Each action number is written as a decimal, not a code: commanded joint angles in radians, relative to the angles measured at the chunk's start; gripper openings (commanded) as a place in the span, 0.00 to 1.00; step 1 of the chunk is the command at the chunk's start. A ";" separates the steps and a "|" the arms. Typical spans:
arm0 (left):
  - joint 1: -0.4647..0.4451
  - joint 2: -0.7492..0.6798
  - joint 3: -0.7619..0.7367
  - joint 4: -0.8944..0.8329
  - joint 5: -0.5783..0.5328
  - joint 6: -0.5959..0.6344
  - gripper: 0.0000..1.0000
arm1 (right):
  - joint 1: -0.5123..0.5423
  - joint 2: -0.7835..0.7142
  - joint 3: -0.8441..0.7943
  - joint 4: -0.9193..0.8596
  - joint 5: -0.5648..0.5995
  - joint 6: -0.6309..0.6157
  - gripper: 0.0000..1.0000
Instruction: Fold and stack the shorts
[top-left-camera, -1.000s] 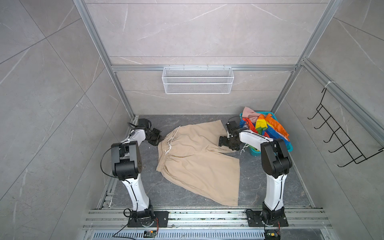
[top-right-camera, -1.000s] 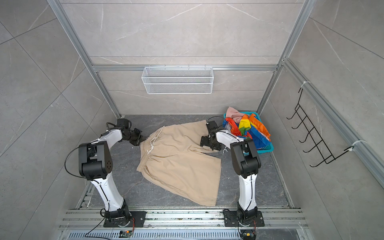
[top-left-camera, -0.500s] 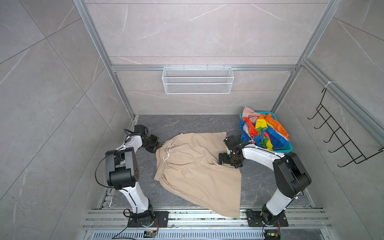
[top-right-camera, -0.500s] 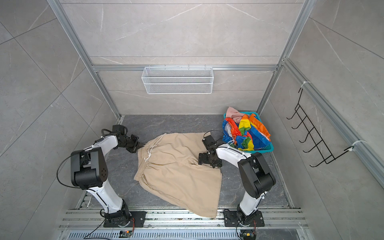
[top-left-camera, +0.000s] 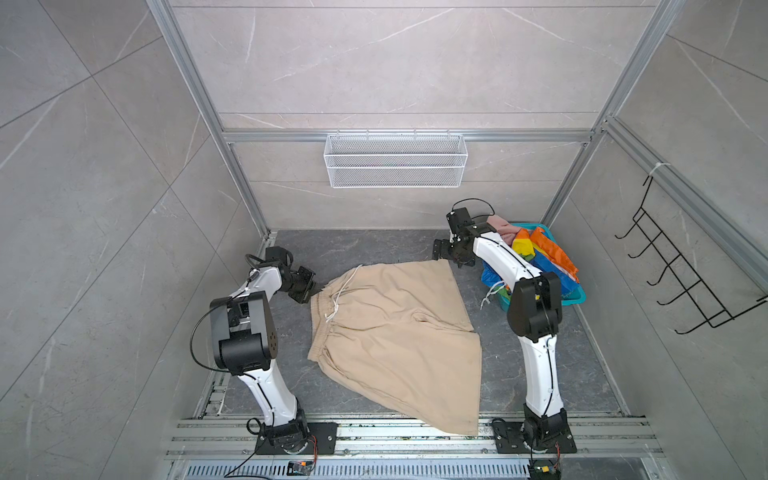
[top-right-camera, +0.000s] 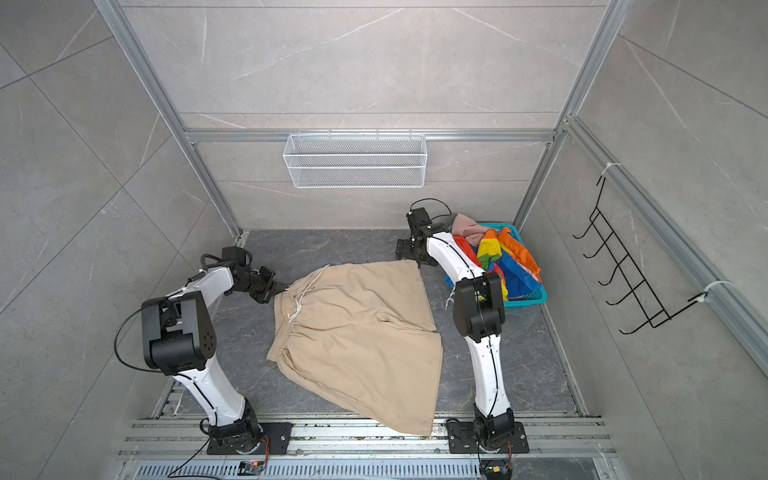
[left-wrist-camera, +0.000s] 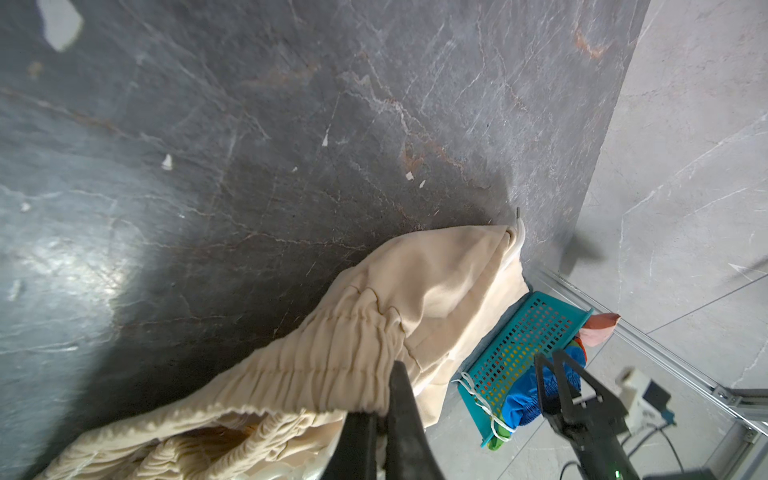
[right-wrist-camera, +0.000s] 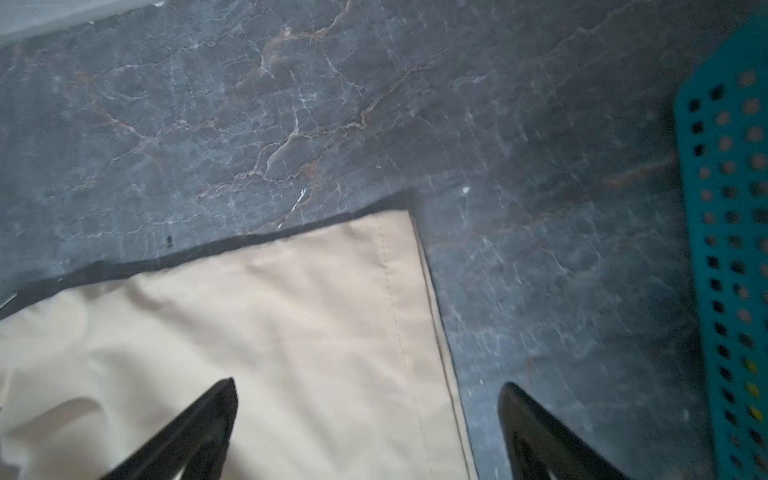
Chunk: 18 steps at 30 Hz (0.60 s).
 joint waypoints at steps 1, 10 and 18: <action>0.000 0.021 0.048 -0.041 0.033 0.045 0.00 | -0.008 0.106 0.157 -0.136 0.028 -0.057 0.98; 0.001 0.034 0.057 -0.054 0.034 0.059 0.00 | -0.031 0.436 0.620 -0.310 0.024 -0.084 0.91; 0.001 0.041 0.053 -0.059 0.033 0.064 0.00 | -0.042 0.459 0.595 -0.246 -0.017 -0.083 0.74</action>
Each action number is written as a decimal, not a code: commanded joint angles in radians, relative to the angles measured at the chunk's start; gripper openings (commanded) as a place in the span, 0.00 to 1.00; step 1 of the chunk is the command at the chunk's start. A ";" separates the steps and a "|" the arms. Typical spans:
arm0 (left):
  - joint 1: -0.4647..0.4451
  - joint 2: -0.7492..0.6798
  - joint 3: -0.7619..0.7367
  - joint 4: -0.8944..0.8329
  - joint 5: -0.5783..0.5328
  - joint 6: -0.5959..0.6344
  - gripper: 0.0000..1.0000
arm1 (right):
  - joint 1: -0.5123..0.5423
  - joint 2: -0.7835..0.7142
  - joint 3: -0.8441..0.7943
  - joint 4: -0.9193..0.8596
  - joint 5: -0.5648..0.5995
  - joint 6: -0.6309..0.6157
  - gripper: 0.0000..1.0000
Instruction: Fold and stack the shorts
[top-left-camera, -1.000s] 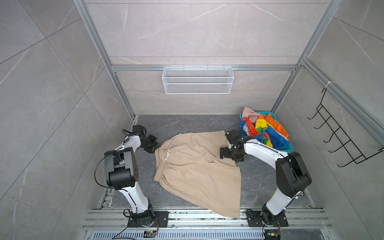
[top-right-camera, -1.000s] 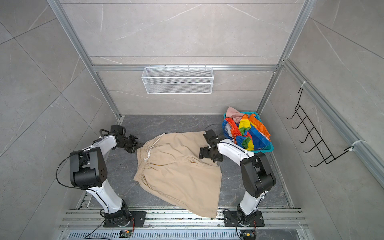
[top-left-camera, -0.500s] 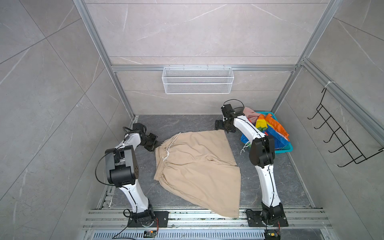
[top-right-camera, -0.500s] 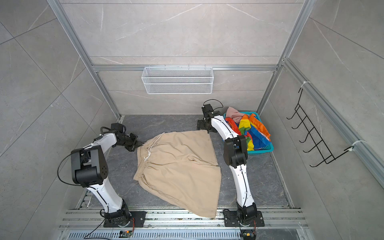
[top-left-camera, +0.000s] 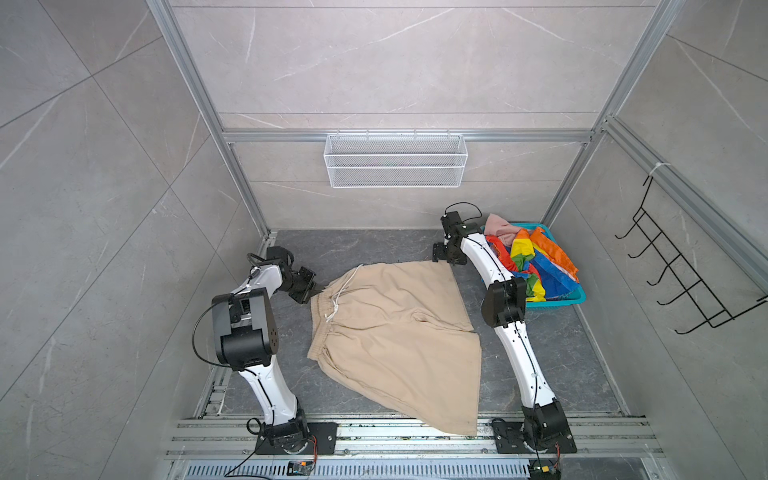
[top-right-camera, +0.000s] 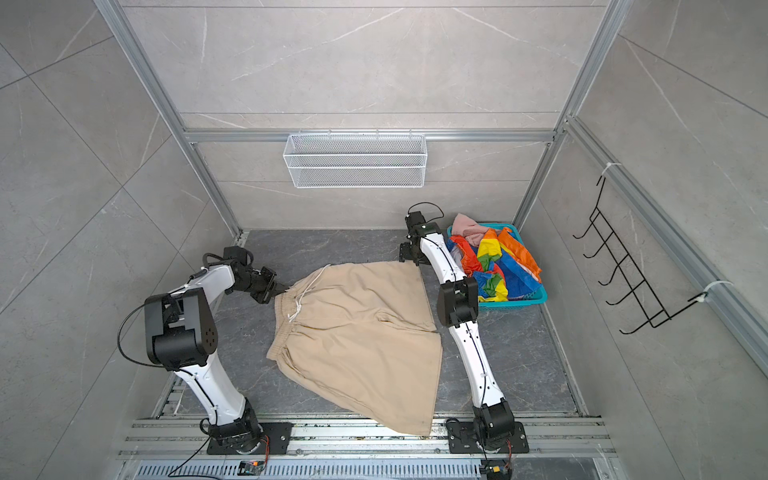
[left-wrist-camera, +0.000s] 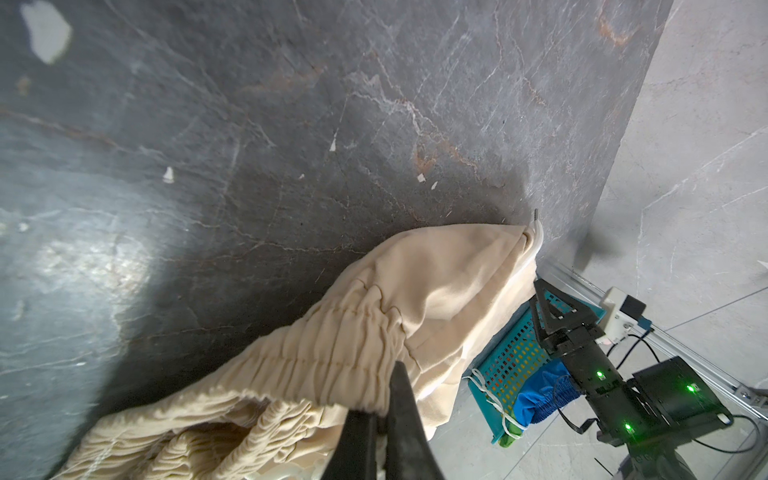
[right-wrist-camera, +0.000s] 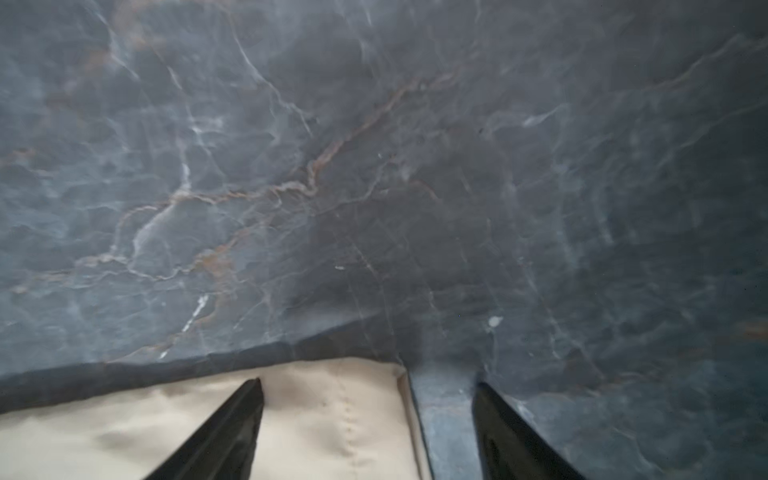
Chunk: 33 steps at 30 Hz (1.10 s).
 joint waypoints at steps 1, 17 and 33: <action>0.000 0.006 0.025 -0.024 0.032 0.026 0.00 | -0.003 0.007 -0.014 0.006 -0.026 -0.004 0.72; 0.009 0.067 0.058 0.023 0.097 -0.026 0.00 | -0.045 0.022 0.146 0.016 -0.112 0.029 0.01; 0.028 0.210 0.505 -0.030 0.137 -0.117 0.00 | -0.150 -0.412 0.088 0.038 -0.381 0.094 0.00</action>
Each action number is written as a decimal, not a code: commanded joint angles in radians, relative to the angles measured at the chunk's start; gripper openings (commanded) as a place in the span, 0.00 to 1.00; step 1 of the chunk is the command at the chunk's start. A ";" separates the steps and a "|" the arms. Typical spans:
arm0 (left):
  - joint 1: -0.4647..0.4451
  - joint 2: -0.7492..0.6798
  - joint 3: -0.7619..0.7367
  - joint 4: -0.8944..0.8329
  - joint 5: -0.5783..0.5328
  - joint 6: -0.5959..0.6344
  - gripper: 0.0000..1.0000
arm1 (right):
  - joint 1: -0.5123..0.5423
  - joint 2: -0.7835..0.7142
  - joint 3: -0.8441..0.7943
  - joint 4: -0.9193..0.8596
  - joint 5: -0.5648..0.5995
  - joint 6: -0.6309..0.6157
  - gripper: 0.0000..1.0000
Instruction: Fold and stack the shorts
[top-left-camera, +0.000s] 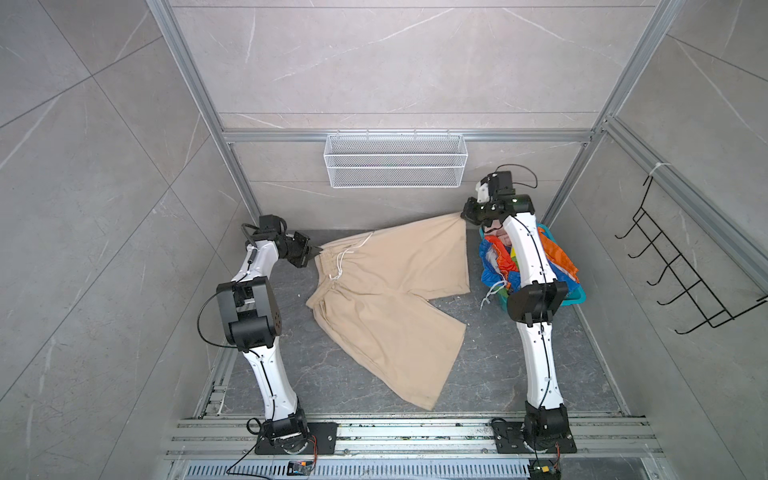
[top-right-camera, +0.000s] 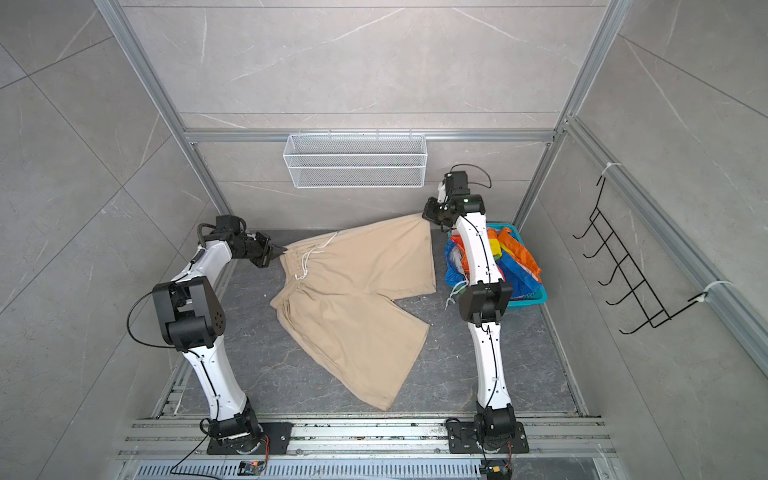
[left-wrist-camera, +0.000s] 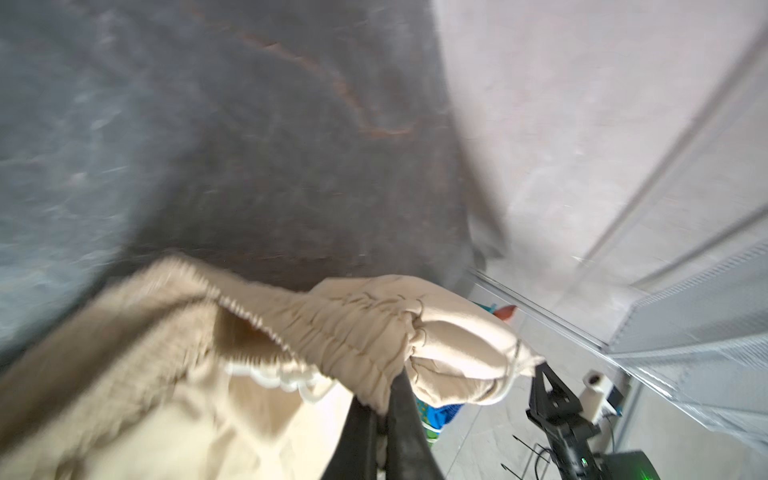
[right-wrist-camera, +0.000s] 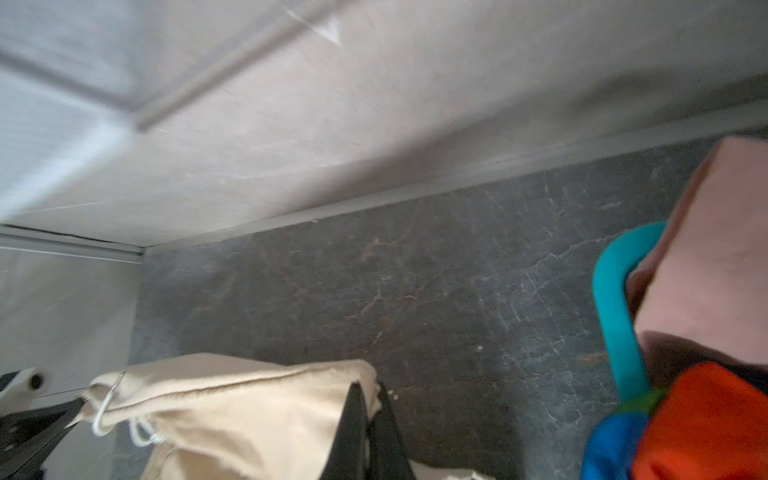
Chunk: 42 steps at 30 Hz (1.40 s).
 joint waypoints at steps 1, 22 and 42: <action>0.021 0.009 0.026 -0.043 0.011 0.008 0.00 | 0.003 -0.129 -0.052 -0.046 -0.064 -0.011 0.00; 0.161 -0.313 -0.569 0.038 0.032 0.119 0.00 | 0.356 -1.102 -1.994 0.587 -0.033 0.220 0.00; 0.162 -0.543 -0.886 0.042 0.091 0.165 0.00 | 0.179 -0.657 -1.694 0.497 0.114 0.064 0.00</action>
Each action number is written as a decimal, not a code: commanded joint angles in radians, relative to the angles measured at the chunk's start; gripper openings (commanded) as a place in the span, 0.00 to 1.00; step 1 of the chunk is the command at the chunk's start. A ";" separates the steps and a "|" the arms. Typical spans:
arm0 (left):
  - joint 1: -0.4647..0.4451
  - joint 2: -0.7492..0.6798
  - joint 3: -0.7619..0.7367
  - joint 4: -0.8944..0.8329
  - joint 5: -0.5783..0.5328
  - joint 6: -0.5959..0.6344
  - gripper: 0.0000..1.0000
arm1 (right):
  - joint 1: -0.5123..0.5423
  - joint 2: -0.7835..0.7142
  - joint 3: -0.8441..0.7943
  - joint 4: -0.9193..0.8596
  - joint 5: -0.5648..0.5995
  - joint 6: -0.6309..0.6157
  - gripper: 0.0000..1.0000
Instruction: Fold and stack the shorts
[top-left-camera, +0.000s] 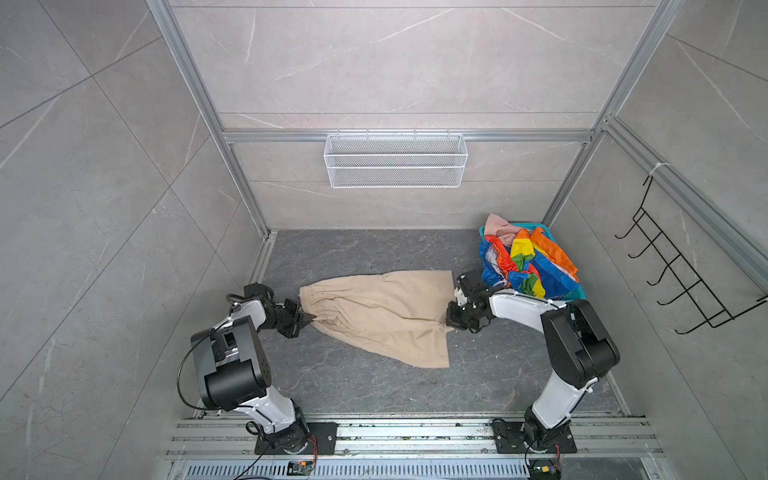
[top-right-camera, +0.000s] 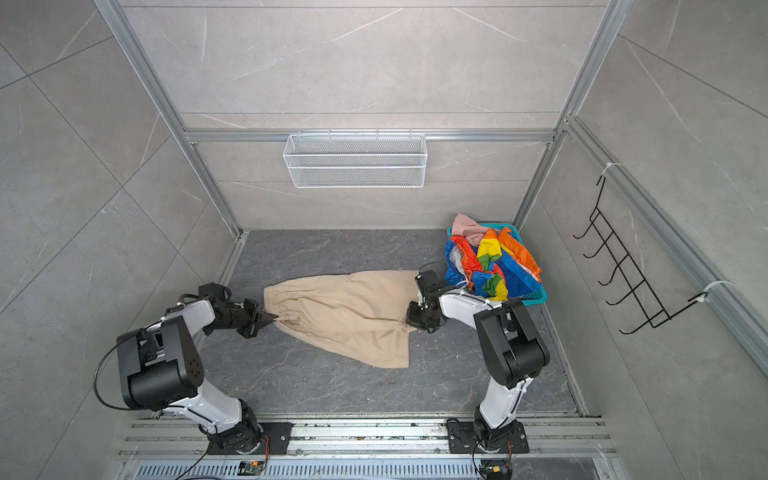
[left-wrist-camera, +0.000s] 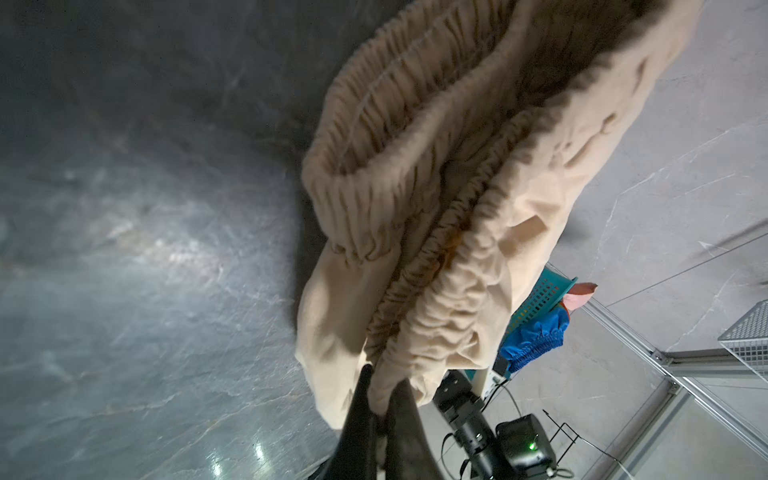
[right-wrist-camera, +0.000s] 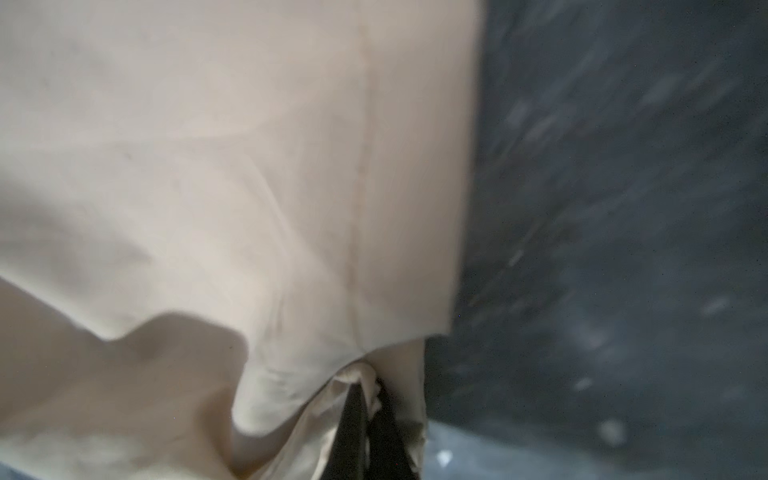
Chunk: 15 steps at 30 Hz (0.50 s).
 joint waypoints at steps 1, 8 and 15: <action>-0.002 -0.060 0.072 -0.043 0.057 0.028 0.00 | -0.036 -0.008 0.140 -0.139 0.064 -0.086 0.00; 0.060 -0.017 0.252 -0.155 0.066 0.083 0.00 | -0.016 -0.242 0.222 -0.290 0.089 -0.108 0.00; 0.128 -0.050 0.079 -0.052 0.040 0.046 0.00 | 0.119 -0.393 -0.144 -0.183 0.095 0.001 0.00</action>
